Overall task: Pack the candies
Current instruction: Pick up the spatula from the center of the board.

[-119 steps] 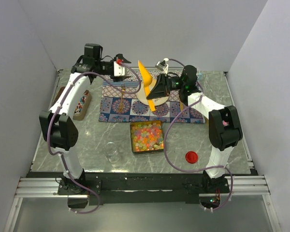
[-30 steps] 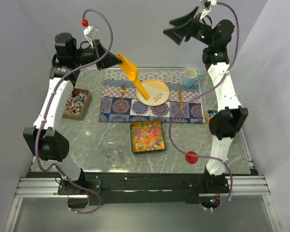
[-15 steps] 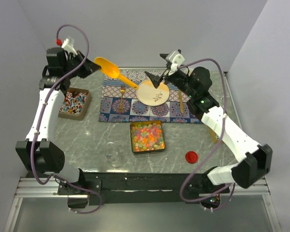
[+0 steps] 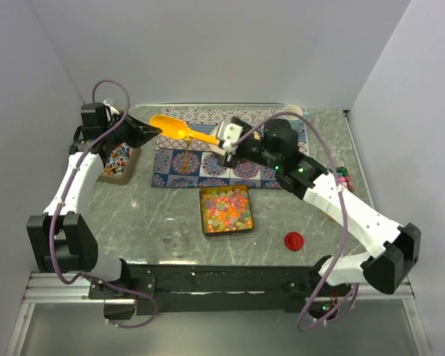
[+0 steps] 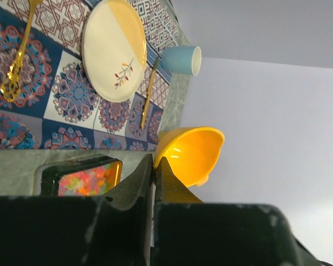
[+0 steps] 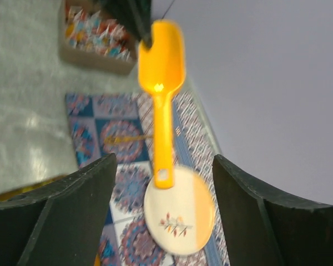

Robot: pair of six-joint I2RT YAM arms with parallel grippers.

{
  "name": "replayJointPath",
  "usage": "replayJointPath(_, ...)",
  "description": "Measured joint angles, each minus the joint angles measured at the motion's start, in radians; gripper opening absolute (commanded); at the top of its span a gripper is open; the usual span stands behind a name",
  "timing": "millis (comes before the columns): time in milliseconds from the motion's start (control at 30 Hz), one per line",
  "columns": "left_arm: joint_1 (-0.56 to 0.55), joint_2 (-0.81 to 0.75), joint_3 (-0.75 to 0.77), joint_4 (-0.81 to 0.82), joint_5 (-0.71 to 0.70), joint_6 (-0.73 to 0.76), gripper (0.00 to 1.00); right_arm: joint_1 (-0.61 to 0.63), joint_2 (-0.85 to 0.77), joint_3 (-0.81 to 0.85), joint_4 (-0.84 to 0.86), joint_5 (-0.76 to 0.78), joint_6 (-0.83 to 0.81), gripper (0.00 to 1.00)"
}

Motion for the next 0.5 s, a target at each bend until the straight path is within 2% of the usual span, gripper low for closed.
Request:
replayJointPath(233,0.0,-0.022,-0.035,0.008,0.028,-0.039,0.01,0.018,0.065,-0.021,-0.032,0.008,-0.04,0.69)
replayJointPath(500,0.0,-0.026,-0.038,0.003,0.052,-0.037,0.01,0.034,0.203,0.088,-0.074,0.047,-0.028,0.65)
